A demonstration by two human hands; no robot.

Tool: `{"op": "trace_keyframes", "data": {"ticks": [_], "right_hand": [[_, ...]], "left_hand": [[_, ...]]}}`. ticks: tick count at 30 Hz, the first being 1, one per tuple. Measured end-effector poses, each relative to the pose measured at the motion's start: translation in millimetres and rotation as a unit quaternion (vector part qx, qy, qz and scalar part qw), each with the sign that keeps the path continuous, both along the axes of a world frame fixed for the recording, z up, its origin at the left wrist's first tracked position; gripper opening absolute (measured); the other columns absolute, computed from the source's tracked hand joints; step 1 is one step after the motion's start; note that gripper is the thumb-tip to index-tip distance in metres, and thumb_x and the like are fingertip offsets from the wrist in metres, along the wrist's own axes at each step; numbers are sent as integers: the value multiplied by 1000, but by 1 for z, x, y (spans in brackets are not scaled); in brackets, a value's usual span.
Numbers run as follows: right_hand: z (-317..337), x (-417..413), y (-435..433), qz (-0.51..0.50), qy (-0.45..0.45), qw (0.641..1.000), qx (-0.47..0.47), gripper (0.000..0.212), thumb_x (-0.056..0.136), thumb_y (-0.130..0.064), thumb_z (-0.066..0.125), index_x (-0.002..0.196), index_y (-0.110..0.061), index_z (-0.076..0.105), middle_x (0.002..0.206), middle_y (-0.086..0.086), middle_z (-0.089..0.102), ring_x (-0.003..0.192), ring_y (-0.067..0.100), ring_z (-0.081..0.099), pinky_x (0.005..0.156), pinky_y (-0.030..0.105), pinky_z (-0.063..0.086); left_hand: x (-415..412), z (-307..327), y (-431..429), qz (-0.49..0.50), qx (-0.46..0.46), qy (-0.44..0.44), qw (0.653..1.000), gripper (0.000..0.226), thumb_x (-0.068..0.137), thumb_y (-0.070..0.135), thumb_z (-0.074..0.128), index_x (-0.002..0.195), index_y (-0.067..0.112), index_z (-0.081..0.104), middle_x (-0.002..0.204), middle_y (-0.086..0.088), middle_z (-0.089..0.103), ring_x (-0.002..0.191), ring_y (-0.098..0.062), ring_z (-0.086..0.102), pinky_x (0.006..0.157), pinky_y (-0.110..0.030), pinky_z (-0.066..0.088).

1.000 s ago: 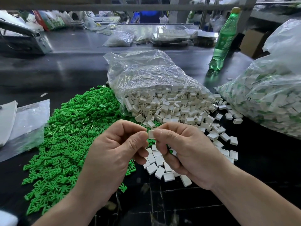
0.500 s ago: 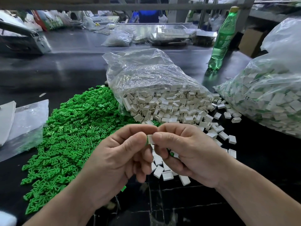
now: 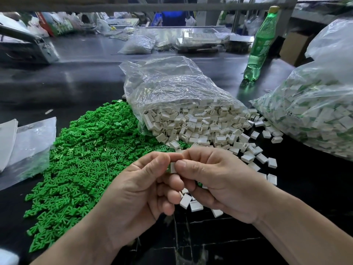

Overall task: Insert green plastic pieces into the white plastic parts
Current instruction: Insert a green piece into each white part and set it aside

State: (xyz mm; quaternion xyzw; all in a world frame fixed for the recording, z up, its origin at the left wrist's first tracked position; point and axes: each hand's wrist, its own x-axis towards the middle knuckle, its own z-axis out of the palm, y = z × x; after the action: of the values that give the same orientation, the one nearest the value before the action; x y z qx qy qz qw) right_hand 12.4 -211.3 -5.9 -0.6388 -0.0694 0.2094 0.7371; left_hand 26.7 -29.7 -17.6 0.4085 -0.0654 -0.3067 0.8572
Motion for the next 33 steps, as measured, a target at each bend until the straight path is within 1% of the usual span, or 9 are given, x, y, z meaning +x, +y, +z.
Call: {"op": "trace_keyframes", "data": {"ticks": [4,8,11,16,21,27,29,31,33], "right_hand": [[0,-4,9,-32,-6,999,41,26,98,-22,63,98,4,62,63,3,53,38,8,36,32,15,25],[-1,-5,14,-45,-3,996,83,35,96,-26,64,103,8,58,63,0,53,37,7,36,31,15,25],[0,-4,12,-30,2,995,91,32,91,-31,64,97,1,61,65,2,52,37,8,36,31,14,25],[-1,-5,11,-24,-5,997,80,40,90,-31,63,100,7,54,65,3,51,37,8,37,31,15,26],[-2,-5,11,-33,-5,998,60,40,89,-31,63,102,6,57,65,4,52,40,9,37,32,16,25],[0,-6,12,-36,-8,993,111,22,93,-28,58,96,-7,60,60,-2,58,38,4,47,31,14,27],[0,-5,12,-35,-12,993,112,17,94,-27,57,90,-10,59,60,-2,59,38,4,48,32,14,27],[-1,-4,11,-34,-12,994,107,18,93,-26,58,82,-12,58,61,3,57,37,8,45,33,16,25],[-1,-1,9,-21,-3,989,144,18,88,-24,59,75,-13,56,59,5,52,36,10,40,33,17,24]], "left_hand": [[-3,-1,-6,32,-31,-16,999,44,56,29,95,93,12,75,57,-8,64,40,-14,61,35,-21,48],[-3,0,-5,19,-64,-20,998,43,66,36,89,99,13,75,62,-7,67,47,-14,65,40,-22,52],[-2,-2,-3,-4,-87,-28,996,36,73,28,85,104,13,74,68,-9,70,53,-15,69,44,-23,55],[-2,-5,-4,8,-58,-57,997,28,76,24,82,100,12,74,66,-10,70,51,-16,68,43,-24,55],[-4,-4,-4,23,-43,-62,997,26,75,23,83,97,12,74,64,-11,69,49,-17,68,43,-24,54],[-1,-6,-4,4,-69,-96,993,32,87,25,72,114,8,69,78,-14,72,64,-21,72,54,-29,59],[1,-7,0,-6,-62,-113,992,33,90,22,70,118,6,66,81,-16,72,67,-24,72,56,-30,59],[4,-6,5,2,-32,-131,991,35,89,21,70,119,4,65,78,-18,70,63,-25,70,53,-31,58],[7,-3,8,56,58,-169,982,28,88,21,69,114,8,67,71,-16,67,55,-24,65,48,-30,53]]}}
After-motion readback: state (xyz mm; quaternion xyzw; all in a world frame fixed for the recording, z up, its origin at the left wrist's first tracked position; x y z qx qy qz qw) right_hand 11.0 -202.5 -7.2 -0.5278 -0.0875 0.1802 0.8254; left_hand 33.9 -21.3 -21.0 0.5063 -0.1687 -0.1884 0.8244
